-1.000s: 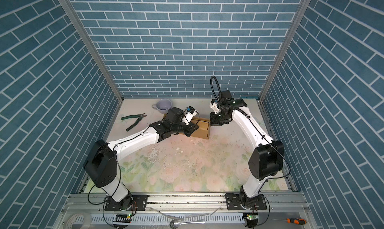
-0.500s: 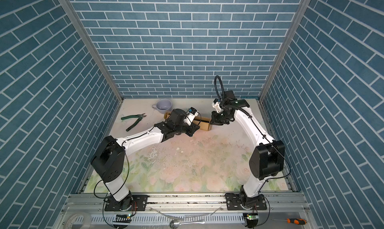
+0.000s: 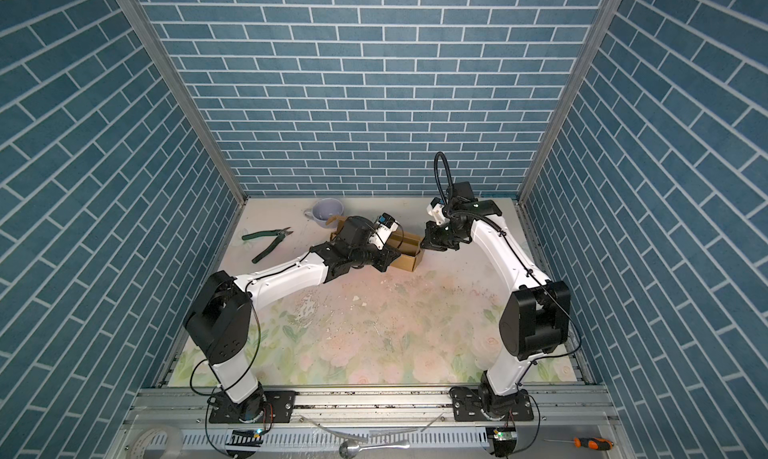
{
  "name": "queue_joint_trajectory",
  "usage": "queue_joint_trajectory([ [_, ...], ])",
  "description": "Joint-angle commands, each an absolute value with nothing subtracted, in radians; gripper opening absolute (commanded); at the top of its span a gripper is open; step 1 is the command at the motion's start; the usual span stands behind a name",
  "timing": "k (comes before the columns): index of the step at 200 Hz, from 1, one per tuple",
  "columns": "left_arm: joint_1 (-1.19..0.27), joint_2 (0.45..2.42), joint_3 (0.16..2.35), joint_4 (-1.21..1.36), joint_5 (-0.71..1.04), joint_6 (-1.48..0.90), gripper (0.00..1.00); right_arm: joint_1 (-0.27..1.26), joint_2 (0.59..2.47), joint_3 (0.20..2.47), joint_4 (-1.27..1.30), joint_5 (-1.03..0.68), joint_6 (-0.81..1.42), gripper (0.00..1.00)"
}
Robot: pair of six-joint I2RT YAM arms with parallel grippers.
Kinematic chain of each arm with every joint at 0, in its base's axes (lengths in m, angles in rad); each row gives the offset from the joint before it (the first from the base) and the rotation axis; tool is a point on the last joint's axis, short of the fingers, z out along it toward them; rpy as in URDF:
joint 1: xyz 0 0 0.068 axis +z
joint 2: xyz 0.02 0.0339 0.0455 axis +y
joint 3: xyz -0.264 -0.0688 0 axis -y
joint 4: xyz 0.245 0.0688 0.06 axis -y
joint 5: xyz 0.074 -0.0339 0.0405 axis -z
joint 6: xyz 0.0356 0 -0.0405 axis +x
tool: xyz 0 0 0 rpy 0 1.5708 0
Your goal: Fold the paper box
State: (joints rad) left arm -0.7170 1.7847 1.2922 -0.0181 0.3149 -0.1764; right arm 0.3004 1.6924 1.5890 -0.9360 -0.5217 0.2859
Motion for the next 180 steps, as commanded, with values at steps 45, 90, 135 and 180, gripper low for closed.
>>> queue_joint_trajectory([
  [45, -0.716, 1.620, 1.291, -0.105, 0.370, -0.133, 0.22, 0.295, 1.690, 1.561, -0.944, -0.504, 0.305, 0.00],
  [90, -0.590, 1.413, 1.278, -0.209, 0.459, -0.127, 0.32, 0.316, 1.625, 1.461, -0.848, -0.438, 0.292, 0.00],
  [135, -0.405, 1.350, 1.236, -0.197, 0.394, -0.120, 0.49, 0.343, 1.596, 1.364, -0.762, -0.400, 0.311, 0.00],
  [180, -0.314, 1.324, 1.124, -0.167, 0.363, -0.168, 0.68, 0.342, 1.634, 1.410, -0.796, -0.422, 0.293, 0.00],
])
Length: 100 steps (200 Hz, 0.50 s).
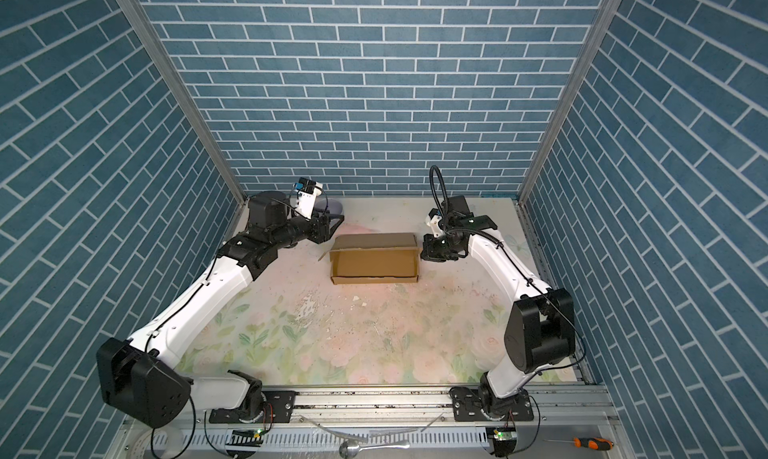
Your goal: Fold the paper box
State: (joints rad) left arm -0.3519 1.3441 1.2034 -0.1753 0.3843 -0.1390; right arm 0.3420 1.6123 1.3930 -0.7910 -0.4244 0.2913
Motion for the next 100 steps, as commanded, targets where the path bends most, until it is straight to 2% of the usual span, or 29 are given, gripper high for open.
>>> queue_joint_trajectory([
  [1, -0.312, 1.325, 1.120, -0.165, 0.362, -0.172, 0.68, 0.342, 1.635, 1.410, -0.797, -0.423, 0.292, 0.00],
  [16, -0.293, 1.331, 1.092, -0.164, 0.367, -0.192, 0.69, 0.345, 1.630, 1.391, -0.811, -0.433, 0.265, 0.00],
  [34, -0.293, 1.344, 1.067, -0.145, 0.350, -0.198, 0.68, 0.346, 1.606, 1.341, -0.803, -0.440, 0.254, 0.19],
  [58, -0.292, 1.390, 1.067, -0.126, 0.337, -0.221, 0.65, 0.344, 1.570, 1.305, -0.793, -0.463, 0.247, 0.35],
  [100, -0.293, 1.440, 1.073, -0.160, 0.322, -0.216, 0.68, 0.282, 1.509, 1.370, -0.867, -0.557, 0.234, 0.46],
])
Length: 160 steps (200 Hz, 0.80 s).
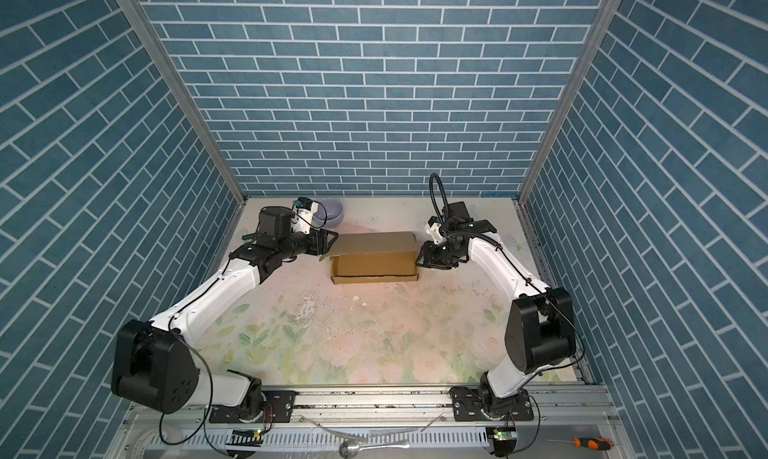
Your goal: Fold the paper box
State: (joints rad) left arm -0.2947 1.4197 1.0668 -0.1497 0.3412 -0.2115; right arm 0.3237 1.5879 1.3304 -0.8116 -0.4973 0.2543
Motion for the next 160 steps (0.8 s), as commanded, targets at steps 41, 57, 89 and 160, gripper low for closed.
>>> queue_joint_trajectory([
  [41, -0.292, 1.504, 1.075, -0.150, 0.338, -0.209, 0.66, 0.248, 1.590, 1.550, -0.916, -0.380, 0.270, 0.50],
  [57, -0.293, 1.515, 1.069, -0.150, 0.335, -0.200, 0.65, 0.267, 1.679, 1.624, -0.908, -0.339, 0.280, 0.53],
  [89, -0.294, 1.550, 1.093, -0.175, 0.327, -0.180, 0.65, 0.369, 1.839, 1.752, -0.918, -0.139, 0.242, 0.54],
  [160, -0.328, 1.612, 0.965, -0.140, 0.254, -0.179, 0.61, 0.433, 1.850, 1.451, -0.718, -0.034, 0.236, 0.55],
])
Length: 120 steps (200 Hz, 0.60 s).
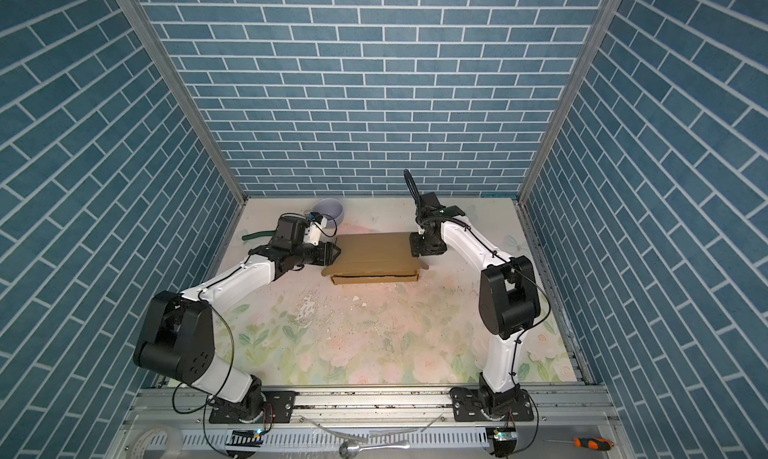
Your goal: Fold the paper box
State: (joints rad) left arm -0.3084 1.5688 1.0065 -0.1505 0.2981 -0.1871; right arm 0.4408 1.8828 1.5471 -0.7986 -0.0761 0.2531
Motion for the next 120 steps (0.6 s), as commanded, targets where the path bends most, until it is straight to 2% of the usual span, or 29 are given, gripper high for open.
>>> queue_joint_trajectory([
  [1, -0.328, 1.613, 0.964, -0.139, 0.253, -0.180, 0.61, 0.433, 1.850, 1.448, -0.715, -0.035, 0.236, 0.55],
  [67, -0.337, 1.668, 0.954, -0.132, 0.205, -0.188, 0.59, 0.433, 1.908, 1.376, -0.630, -0.071, 0.236, 0.55],
  [120, -0.337, 1.629, 0.922, -0.083, 0.193, -0.243, 0.64, 0.429, 1.930, 1.359, -0.608, -0.081, 0.227, 0.56],
])
